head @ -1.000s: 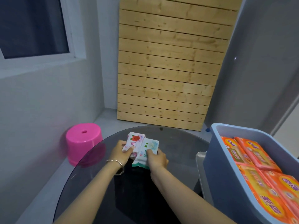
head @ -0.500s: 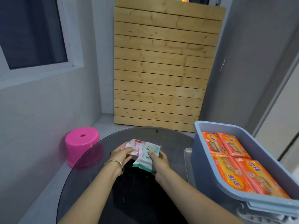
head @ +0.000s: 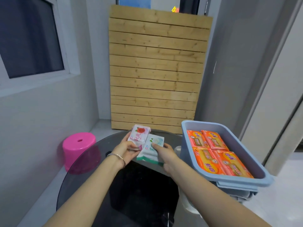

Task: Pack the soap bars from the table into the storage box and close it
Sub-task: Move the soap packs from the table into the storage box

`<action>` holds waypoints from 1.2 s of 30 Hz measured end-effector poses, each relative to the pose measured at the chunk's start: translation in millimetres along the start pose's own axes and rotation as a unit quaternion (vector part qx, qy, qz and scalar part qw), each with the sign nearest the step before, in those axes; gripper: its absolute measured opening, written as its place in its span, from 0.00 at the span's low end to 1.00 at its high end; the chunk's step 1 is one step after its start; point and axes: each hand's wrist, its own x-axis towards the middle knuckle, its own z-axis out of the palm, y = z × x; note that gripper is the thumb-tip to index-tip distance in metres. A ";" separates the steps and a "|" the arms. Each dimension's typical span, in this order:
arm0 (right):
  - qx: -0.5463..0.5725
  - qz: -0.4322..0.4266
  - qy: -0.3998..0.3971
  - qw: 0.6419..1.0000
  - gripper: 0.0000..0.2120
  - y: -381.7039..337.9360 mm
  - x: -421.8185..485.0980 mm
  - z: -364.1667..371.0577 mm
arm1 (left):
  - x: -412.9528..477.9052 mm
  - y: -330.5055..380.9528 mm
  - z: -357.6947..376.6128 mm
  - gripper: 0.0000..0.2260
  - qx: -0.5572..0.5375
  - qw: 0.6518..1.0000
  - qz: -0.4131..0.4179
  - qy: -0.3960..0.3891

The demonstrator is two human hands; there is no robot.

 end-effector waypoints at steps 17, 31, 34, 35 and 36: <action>0.195 0.018 0.056 0.979 0.20 -119.5 -19.2 -120.1 | -11.8 9.0 118.6 0.27 -0.026 0.991 0.082 -0.106; -0.159 -0.039 0.137 0.977 0.37 -128.2 -0.1 -162.1 | 3.0 -12.0 154.8 0.17 0.124 0.980 0.036 -0.150; -0.252 -0.177 0.000 0.951 0.46 -134.8 -15.0 -184.2 | 13.6 -20.7 171.5 0.14 0.208 0.968 0.023 -0.138; -0.292 -0.194 -0.059 0.935 0.48 -136.0 -17.6 -191.7 | 17.0 -24.6 179.4 0.13 0.225 0.965 0.012 -0.134; -0.338 -0.204 -0.098 0.913 0.48 -135.7 -18.4 -197.3 | 17.6 -26.9 187.0 0.11 0.245 0.961 0.002 -0.127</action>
